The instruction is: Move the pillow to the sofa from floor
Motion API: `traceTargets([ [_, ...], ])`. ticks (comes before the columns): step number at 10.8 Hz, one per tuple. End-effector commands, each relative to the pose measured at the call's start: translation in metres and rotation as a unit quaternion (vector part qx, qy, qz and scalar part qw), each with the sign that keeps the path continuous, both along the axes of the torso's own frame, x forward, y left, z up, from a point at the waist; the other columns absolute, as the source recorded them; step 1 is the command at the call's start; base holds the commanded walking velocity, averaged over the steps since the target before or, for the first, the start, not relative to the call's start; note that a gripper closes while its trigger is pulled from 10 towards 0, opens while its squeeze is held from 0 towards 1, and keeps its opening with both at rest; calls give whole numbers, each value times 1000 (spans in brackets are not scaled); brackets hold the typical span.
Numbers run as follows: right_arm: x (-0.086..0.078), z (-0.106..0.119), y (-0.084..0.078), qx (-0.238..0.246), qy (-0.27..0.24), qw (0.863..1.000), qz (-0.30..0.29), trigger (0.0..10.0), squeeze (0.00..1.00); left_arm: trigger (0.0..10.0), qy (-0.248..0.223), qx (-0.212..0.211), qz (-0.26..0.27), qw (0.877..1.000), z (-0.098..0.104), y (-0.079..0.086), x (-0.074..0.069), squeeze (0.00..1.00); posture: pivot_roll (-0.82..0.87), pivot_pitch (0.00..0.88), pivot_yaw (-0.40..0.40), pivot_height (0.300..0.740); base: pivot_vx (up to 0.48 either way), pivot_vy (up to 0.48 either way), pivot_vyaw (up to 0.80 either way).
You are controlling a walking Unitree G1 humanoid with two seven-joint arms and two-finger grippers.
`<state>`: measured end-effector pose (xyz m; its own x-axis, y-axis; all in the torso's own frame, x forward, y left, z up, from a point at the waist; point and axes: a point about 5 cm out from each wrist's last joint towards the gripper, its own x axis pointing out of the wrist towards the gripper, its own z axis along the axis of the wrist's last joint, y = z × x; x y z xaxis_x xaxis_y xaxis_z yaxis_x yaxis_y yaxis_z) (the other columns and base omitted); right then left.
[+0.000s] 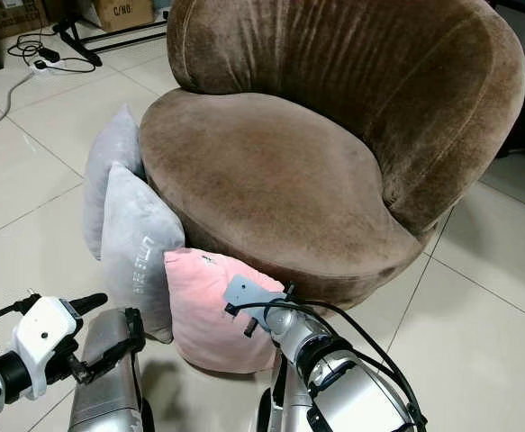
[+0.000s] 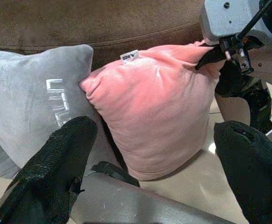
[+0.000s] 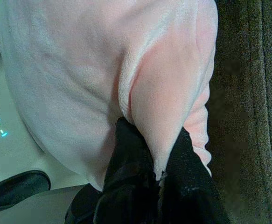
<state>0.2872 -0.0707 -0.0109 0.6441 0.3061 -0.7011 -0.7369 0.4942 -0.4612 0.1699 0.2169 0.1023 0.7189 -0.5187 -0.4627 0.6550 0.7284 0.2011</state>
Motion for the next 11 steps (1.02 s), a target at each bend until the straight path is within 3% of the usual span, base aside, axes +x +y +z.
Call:
traceTargets([
  [1,-1,-1,-1,9,4,1000,-4,0,0,10000,3,5,-10,1000,0,-2,-1,0,213,58,-105,470,0,0,0],
  [2,-2,-1,-1,30,8,999,-9,0,0,10000,1,4,-10,1000,0,-2,-1,0,213,56,-106,470,0,0,0],
  [4,5,11,-2,126,5,992,3,0,0,10000,-10,4,-4,1000,2,-4,2,0,214,50,-116,470,0,0,0],
  [7,9,34,-37,255,-20,967,6,0,0,10000,-39,4,15,999,5,-4,8,0,179,9,-100,470,0,0,0],
  [9,11,62,-49,322,-71,944,-10,0,0,10000,-69,-8,21,997,13,-9,18,0,159,0,-77,470,0,0,0],
  [10,13,89,-57,369,-115,922,-21,0,0,10000,-89,-7,23,996,16,-11,26,0,146,0,-65,470,0,0,0],
  [11,15,113,-65,422,-154,892,-51,10000,0,10000,-104,-14,30,994,19,-13,31,0,139,0,-61,470,0,0,0],
])
